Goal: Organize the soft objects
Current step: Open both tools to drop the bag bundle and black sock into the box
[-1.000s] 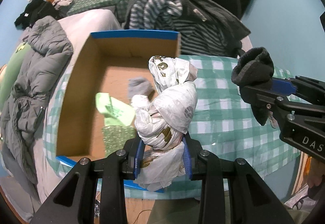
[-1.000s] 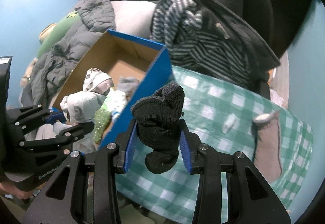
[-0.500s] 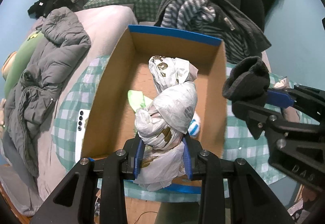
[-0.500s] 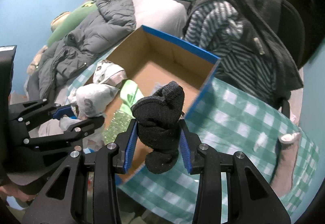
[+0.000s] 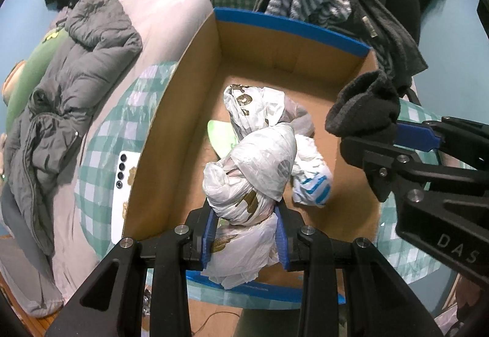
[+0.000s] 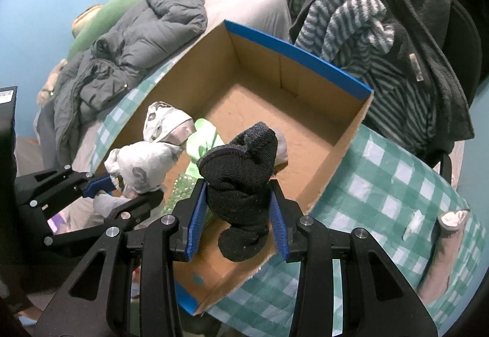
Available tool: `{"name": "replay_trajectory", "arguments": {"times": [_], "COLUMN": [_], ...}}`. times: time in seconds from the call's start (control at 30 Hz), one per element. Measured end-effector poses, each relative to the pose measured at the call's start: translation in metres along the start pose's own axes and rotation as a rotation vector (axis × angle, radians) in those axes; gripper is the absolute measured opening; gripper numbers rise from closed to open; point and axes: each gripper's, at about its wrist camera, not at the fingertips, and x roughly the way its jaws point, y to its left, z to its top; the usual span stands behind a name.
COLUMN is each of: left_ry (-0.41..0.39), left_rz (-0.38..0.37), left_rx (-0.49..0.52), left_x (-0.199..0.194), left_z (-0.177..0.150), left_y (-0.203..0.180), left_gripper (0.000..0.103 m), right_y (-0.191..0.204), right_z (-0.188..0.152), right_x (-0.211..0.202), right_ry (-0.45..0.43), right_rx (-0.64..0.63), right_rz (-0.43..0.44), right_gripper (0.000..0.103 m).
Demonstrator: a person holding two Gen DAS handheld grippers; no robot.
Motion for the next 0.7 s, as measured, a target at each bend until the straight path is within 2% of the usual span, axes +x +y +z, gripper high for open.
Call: {"name": "replay_trajectory", "arguments": {"times": [0.23,0.33,0.4,0.47,0.5,0.57,0.7], "left_ry": [0.025,0.024,0.026,0.018,0.012,0.011,0.009], "left_rz": [0.018,0.024,0.029,0.041,0.046,0.053,0.052], "left_rx": [-0.028,-0.031,-0.033,-0.035,-0.037,-0.044,-0.056], "left_x": [0.011,0.012,0.012,0.010,0.009,0.006,-0.001], "left_z": [0.002,0.003,0.004,0.005,0.005,0.005,0.005], "left_y": [0.011,0.012,0.011,0.011,0.011,0.010,0.007], "left_gripper": [0.034,0.038,0.043,0.054,0.057,0.063,0.071], "right_y": [0.003,0.003,0.002,0.001,0.000,-0.002,-0.008], "right_z": [0.004,0.005,0.005,0.006,0.006,0.006,0.006], "right_x": [0.011,0.014,0.014,0.014,0.014,0.011,0.002], "right_ry": [0.026,0.034,0.036,0.043,0.044,0.042,0.040], "right_rx": [-0.012,-0.009,-0.012,-0.017,-0.017,-0.021,-0.027], "right_rz": [0.003,0.005,-0.001,0.002,0.003,-0.007,-0.012], "right_gripper": [0.039,0.039,0.039,0.040,0.042,0.057,0.067]}}
